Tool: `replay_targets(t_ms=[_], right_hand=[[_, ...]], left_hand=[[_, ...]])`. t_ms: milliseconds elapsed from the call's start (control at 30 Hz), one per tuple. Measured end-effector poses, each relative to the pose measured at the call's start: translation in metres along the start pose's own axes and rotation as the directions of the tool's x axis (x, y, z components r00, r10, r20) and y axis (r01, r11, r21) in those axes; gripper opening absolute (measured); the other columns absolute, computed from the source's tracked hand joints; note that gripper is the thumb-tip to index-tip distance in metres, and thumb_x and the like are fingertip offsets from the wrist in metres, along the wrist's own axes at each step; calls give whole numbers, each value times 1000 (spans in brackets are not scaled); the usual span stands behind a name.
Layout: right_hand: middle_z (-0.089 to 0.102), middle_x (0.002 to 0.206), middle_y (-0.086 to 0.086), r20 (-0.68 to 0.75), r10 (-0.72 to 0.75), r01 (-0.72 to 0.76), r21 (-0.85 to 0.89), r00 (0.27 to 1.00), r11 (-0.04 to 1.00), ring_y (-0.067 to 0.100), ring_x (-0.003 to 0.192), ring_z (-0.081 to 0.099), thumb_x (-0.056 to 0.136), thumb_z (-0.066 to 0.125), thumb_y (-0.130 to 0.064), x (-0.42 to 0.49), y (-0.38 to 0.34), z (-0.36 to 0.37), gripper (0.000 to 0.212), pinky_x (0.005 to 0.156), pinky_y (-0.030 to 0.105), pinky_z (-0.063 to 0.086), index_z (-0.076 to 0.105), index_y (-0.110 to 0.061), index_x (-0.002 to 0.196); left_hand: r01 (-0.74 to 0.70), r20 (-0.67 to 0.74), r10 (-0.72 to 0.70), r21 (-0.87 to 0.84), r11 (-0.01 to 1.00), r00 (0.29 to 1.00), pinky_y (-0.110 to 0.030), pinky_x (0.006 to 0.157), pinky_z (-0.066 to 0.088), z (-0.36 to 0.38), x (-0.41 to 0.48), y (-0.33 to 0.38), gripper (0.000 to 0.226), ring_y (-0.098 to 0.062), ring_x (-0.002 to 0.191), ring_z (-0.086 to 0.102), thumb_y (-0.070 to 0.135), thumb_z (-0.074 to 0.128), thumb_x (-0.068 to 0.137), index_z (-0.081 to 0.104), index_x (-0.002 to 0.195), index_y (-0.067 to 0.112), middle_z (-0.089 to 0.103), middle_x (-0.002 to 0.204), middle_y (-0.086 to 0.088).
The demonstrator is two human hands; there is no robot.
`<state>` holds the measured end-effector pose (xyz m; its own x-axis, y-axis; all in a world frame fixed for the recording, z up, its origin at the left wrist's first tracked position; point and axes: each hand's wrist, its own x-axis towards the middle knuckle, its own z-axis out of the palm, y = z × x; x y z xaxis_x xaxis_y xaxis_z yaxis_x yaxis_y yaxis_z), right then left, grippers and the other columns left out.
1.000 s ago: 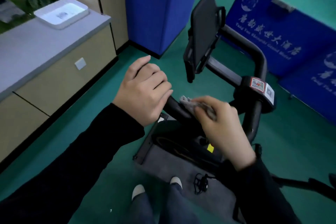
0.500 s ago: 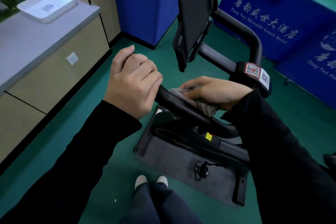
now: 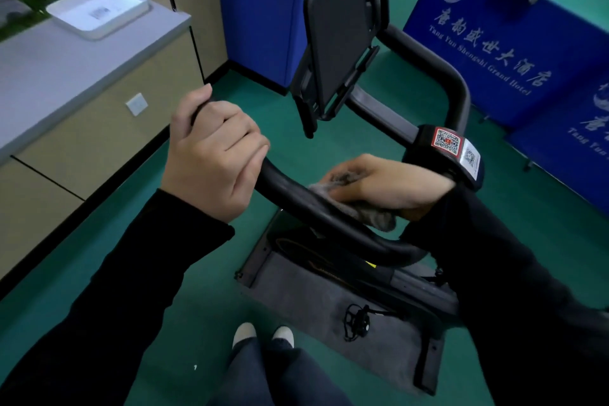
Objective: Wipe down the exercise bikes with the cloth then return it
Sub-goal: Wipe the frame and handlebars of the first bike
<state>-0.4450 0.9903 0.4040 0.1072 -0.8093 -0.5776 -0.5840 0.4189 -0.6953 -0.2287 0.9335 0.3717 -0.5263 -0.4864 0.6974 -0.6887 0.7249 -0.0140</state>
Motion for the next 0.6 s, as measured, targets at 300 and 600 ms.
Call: replay_targets(t_ms=[300,600], right_hand=[[70,85,-12,-239,-157,116,-177,958,977,4,84,62,89,62,-17,-33,11,8,22,89,28,50,66,-37,82],[67,101,4,-799,-338,33,-372,497,928,21,94,62,83,69,0,-59,21,91,22,86,22,44,73,-8,103]], left_hand=[[-8,-17,8,15,1000,1000,-35,111,16,1,-3,-1,28,-27,90,57,16,45,93,67,76,11,65,81,0],[-81,-60,80,-9,997,995,-39,105,22,5,-1,-5,24,-24,91,53,17,51,91,68,76,11,67,81,-1]])
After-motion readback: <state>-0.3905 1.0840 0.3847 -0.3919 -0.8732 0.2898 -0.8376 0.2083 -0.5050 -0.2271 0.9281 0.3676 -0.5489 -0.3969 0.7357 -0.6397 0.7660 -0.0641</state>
